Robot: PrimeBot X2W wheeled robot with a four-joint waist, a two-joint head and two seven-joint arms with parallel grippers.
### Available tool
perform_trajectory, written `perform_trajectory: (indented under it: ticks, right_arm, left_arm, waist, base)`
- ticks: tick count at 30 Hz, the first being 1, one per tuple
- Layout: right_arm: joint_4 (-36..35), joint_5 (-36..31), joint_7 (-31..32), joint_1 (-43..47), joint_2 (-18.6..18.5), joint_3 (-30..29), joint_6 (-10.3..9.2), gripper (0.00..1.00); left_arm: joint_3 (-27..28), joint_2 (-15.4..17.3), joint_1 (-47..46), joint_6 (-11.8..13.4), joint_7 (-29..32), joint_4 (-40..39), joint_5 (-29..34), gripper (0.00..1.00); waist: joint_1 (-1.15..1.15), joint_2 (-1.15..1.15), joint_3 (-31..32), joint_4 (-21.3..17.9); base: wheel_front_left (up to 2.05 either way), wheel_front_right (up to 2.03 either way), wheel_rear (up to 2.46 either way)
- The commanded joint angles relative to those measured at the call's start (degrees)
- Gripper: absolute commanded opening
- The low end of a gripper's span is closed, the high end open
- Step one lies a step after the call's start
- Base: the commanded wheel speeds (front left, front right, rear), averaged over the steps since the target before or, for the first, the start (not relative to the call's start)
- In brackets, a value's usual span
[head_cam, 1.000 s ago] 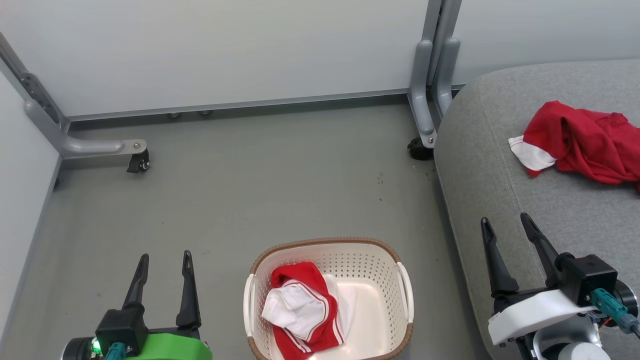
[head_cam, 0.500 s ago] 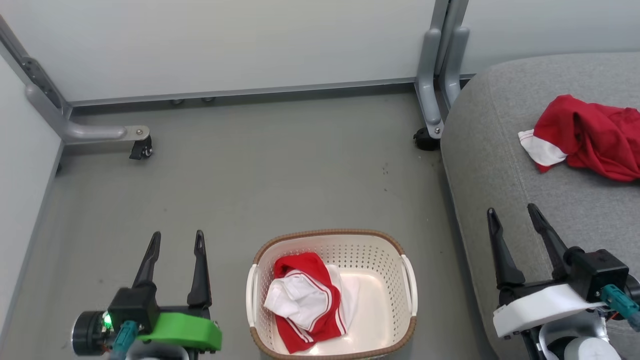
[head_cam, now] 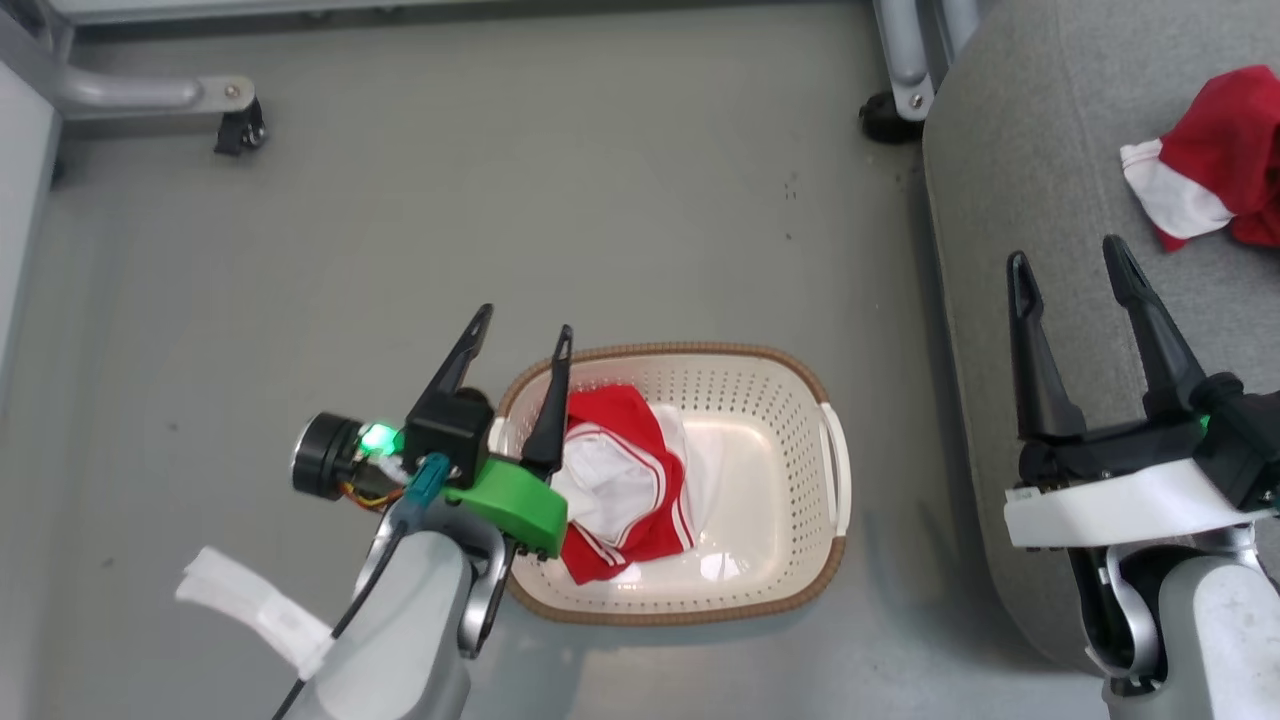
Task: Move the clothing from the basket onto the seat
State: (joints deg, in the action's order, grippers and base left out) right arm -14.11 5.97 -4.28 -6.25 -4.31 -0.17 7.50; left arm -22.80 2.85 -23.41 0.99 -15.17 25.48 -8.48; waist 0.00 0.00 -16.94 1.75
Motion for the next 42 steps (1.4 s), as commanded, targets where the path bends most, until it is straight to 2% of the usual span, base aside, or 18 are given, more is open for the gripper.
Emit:
perform_trajectory:
  ticks: [1,10,18,23,27,34,42]
  right_arm:
    - [-0.5,0.3,-0.6,-1.8,-0.2,0.2,-0.02,1.0]
    - [0.0,1.7,-4.7,-9.1,0.1,2.8,-0.02,1.0]
    - [2.3,3.4,-8.6,-15.1,0.8,7.2,-0.02,1.0]
    - [4.1,5.0,-10.1,-17.5,1.1,9.0,-0.02,1.0]
    - [5.8,6.6,-10.9,-19.1,1.3,10.4,-0.02,1.0]
    - [5.7,9.3,-11.0,-20.2,1.4,11.4,-0.02,1.0]
    - [5.4,11.2,-11.0,-20.8,1.4,12.4,-0.02,1.0]
  left_arm:
    - [-1.8,0.2,-2.9,0.3,0.0,1.6,-0.6,1.0]
    - [-15.0,0.2,-15.9,1.8,0.1,18.5,1.0,1.0]
    - [-22.1,0.3,-26.2,1.7,3.2,33.0,4.1,1.0]
    - [-23.7,0.4,-30.9,1.3,4.8,40.3,5.2,1.0]
    - [-24.0,2.0,-34.0,1.2,6.0,44.9,5.2,1.0]
    - [-24.1,5.2,-35.8,0.5,8.9,47.2,4.6,1.0]
    - [-24.3,8.7,-37.3,-1.2,16.9,48.2,3.6,1.0]
  waist:
    - [0.0,0.0,-9.2,-1.8]
    - [0.0,0.0,-21.8,-7.3]
    - [0.0,0.0,-30.9,-13.3]
    - [0.0,0.0,-35.1,-16.3]
    - [0.0,0.0,-38.0,-18.9]
    - [0.0,0.0,-40.3,-21.3]
    - [0.0,0.0,-42.3,-23.0]
  base:
    - [0.0,0.0,0.0]
    - [0.0,0.0,0.0]
    - [0.0,0.0,0.0]
    - [0.0,0.0,0.0]
    - [0.0,0.0,0.0]
    - [0.0,0.0,0.0]
    - [0.0,0.0,0.0]
